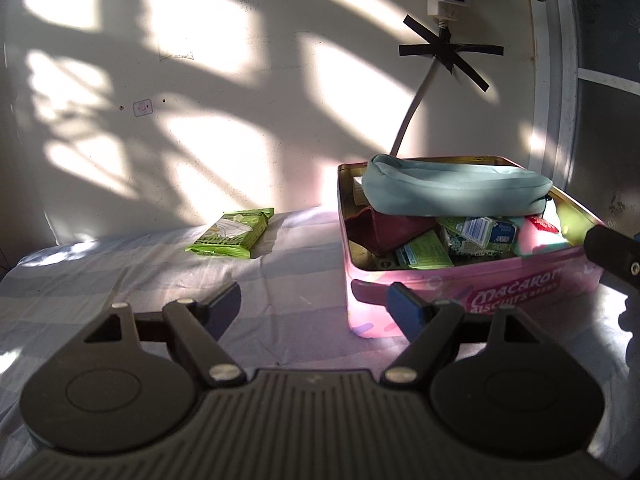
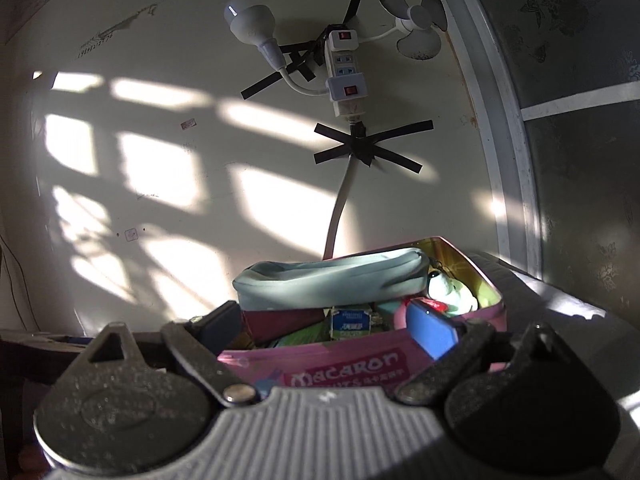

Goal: Organize objects
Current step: 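Open the right gripper to release the pouch onto the tin's contents, then pull the right gripper back away from the tin, then move the right gripper toward the green tissue pack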

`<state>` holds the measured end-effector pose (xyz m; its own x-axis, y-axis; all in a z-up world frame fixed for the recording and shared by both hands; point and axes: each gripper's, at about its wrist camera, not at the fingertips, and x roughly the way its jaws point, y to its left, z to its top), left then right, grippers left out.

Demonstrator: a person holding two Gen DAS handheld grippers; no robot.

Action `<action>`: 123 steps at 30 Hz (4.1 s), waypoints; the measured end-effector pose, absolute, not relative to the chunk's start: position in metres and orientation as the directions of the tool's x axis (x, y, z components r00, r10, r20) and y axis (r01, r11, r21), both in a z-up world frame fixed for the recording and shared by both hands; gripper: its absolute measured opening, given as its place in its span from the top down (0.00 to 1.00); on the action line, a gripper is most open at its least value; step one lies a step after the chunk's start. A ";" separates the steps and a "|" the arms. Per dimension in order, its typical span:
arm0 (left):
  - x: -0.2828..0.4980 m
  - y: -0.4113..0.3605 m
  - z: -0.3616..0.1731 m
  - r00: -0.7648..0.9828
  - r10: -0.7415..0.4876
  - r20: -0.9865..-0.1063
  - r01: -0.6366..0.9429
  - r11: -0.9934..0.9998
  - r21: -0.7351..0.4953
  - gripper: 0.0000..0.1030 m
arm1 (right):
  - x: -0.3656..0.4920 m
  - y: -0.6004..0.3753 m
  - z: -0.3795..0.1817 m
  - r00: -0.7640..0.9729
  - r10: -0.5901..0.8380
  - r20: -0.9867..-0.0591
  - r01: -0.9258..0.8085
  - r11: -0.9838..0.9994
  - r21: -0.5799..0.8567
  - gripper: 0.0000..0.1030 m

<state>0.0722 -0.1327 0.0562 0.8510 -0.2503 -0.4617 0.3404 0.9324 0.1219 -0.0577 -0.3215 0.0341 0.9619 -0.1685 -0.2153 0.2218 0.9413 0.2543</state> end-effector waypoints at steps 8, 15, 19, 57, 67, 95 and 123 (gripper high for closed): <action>0.069 -0.118 0.042 0.845 -0.224 -0.486 0.319 0.940 0.120 0.20 | -0.057 -0.304 0.030 0.960 -0.129 -0.249 0.190 0.952 0.240 0.10; 0.070 -0.115 0.034 0.838 -0.213 -0.502 0.313 0.942 0.121 0.20 | -0.055 -0.296 0.028 0.957 -0.116 -0.264 0.180 0.957 0.230 0.09; 0.071 -0.114 0.030 0.833 -0.211 -0.511 0.313 0.942 0.121 0.19 | -0.054 -0.294 0.026 0.955 -0.117 -0.273 0.183 0.956 0.231 0.09; 0.068 -0.112 0.019 0.793 -0.267 -0.548 0.364 0.928 0.076 0.14 | -0.047 -0.299 0.018 0.943 -0.094 -0.319 0.186 0.944 0.272 0.09; 0.066 -0.111 0.018 0.792 -0.279 -0.543 0.380 0.921 0.081 0.14 | -0.046 -0.296 0.017 0.942 -0.099 -0.320 0.189 0.946 0.262 0.09; 0.070 -0.105 0.014 0.790 -0.283 -0.544 0.382 0.921 0.076 0.14 | -0.038 -0.286 0.013 0.933 -0.098 -0.346 0.187 0.954 0.233 0.09; 0.140 0.001 0.019 0.856 -0.135 -0.500 0.157 0.988 0.003 0.11 | 0.022 -0.214 0.045 0.952 -0.040 -0.304 0.051 0.998 0.028 0.09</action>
